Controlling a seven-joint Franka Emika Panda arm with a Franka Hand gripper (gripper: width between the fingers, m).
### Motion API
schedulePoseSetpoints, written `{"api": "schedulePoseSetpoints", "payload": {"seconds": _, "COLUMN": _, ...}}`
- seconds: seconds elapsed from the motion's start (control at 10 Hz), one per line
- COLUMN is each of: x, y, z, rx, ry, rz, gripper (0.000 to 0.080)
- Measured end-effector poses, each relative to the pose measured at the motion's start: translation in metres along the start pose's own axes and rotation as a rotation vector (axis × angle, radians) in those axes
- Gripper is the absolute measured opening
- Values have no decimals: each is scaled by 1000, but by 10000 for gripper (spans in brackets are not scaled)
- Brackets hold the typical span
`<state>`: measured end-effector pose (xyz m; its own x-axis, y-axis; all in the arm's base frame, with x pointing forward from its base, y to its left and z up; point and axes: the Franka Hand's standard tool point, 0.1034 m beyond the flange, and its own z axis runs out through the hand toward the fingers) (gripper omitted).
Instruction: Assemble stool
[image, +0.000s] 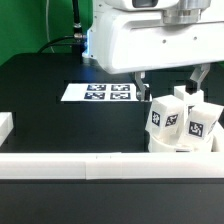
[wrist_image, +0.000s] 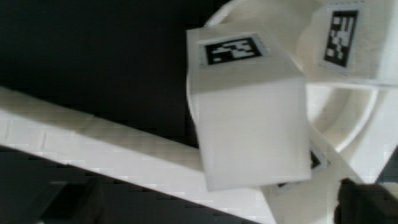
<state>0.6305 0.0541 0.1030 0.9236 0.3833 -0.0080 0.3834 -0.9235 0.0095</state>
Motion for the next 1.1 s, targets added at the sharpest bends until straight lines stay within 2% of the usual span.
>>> {"api": "schedulePoseSetpoints", "payload": {"seconds": 0.1, "x": -3, "y": 0, "z": 2, "rx": -1, "ry": -7, "rz": -97, "gripper": 649}}
{"api": "schedulePoseSetpoints", "payload": {"seconds": 0.5, "x": -13, "y": -4, "z": 10, "rx": 6, "ry": -25, "rz": -90, "gripper": 649}}
{"api": "schedulePoseSetpoints", "payload": {"seconds": 1.0, "x": -17, "y": -4, "z": 20, "rx": -1, "ry": -22, "rz": -85, "gripper": 649}}
{"api": "schedulePoseSetpoints", "payload": {"seconds": 1.1, "x": -18, "y": -4, "z": 22, "rx": -1, "ry": -25, "rz": -83, "gripper": 562}}
